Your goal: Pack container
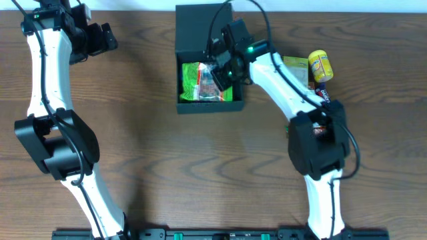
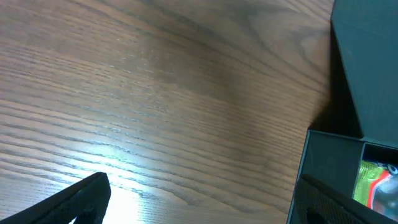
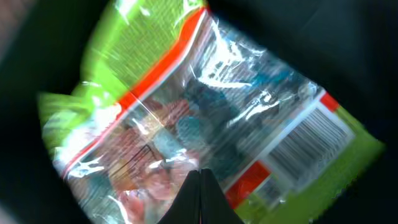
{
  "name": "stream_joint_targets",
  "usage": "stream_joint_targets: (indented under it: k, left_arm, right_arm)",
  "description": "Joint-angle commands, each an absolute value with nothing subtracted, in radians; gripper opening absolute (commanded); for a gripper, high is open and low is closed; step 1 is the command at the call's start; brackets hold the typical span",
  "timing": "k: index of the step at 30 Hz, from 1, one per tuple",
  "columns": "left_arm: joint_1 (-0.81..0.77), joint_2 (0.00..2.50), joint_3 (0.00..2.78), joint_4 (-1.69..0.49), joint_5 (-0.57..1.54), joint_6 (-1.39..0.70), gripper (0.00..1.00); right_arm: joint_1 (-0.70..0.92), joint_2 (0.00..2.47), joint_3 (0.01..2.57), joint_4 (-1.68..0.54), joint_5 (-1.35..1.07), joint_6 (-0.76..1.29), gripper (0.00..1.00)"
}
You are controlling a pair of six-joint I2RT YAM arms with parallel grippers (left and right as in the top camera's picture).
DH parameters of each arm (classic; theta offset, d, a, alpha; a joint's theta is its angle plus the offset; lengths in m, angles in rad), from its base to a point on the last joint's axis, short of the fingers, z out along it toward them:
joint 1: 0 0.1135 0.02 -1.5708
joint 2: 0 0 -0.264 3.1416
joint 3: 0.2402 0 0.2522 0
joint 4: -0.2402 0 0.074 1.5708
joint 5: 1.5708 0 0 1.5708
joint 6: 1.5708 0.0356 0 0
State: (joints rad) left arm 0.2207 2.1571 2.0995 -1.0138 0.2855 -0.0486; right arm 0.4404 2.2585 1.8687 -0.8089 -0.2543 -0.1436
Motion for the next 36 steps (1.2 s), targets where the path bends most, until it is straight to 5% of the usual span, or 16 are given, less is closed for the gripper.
stream_joint_targets:
  k: [1, 36]
  left_arm:
    - [0.222, 2.171, 2.096, -1.017, 0.289, -0.052, 0.95]
    - [0.222, 2.171, 2.096, -1.017, 0.289, -0.052, 0.96]
  right_arm:
    - [0.451, 2.31, 1.869, -0.826, -0.262, -0.162, 0.01]
    - [0.487, 2.471, 2.07, -0.793, -0.347, -0.177, 0.01]
